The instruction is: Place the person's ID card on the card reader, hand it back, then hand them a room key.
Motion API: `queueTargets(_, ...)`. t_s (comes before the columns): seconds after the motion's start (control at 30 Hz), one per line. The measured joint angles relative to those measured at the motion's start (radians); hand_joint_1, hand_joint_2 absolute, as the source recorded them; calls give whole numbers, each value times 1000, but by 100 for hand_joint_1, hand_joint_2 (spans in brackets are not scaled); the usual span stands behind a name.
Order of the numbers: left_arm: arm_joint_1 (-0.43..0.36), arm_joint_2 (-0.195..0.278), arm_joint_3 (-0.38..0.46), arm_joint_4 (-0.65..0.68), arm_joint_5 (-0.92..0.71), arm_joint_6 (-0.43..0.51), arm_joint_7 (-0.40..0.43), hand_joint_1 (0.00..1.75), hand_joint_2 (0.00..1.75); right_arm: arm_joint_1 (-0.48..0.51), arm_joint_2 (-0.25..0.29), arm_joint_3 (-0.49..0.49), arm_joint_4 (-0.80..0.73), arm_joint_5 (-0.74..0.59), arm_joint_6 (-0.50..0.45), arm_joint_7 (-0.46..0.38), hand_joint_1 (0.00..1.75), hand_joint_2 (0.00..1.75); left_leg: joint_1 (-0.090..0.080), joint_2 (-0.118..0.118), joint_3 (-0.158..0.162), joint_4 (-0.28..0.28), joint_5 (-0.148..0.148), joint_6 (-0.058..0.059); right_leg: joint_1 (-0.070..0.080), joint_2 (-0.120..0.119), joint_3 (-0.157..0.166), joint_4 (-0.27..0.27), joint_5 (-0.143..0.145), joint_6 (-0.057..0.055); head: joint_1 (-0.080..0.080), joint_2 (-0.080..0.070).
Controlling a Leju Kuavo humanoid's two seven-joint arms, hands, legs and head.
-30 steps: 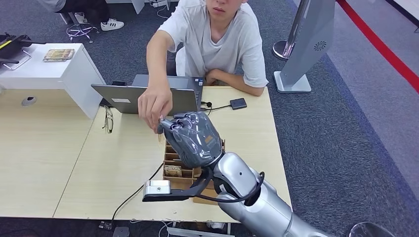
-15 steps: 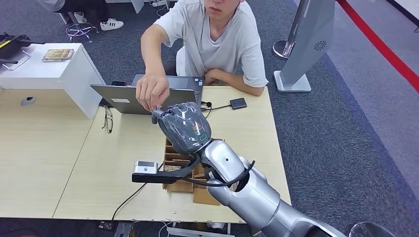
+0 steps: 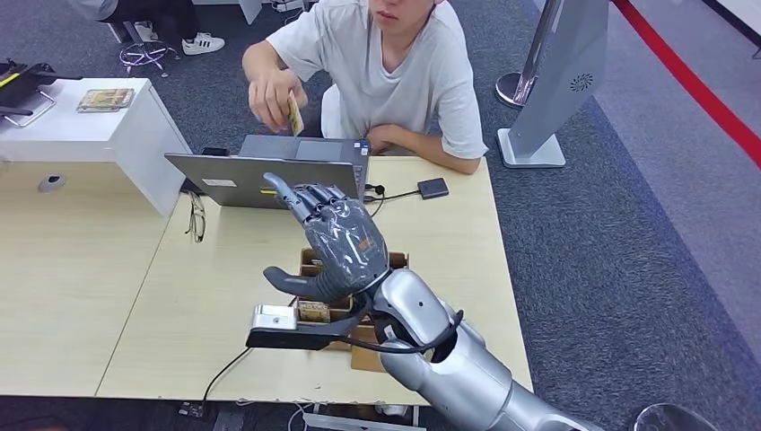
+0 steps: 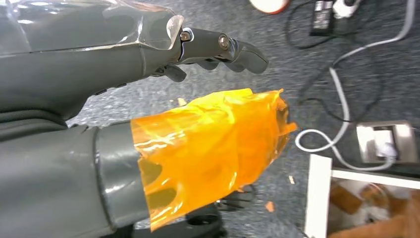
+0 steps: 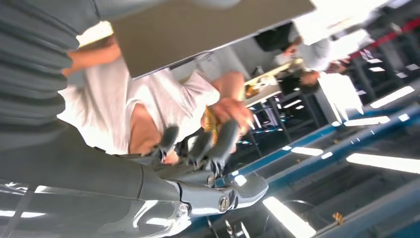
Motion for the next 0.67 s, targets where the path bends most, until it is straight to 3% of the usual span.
queueTargets(0.33,74,1,12,-78,6,-2,8,0,0,79,-22,-35,-130,-64,-23,-45,0,0,0,0,0,0,-1,0,0,0,0,0,0,0,0,0)
queueTargets(0.67,147,-1,44,-163,15,-12,13,0,0,174,-61,-61,-216,-284,-21,-155,0,0,0,0,0,0,-1,0,0,0,0,0,0,0,0,0)
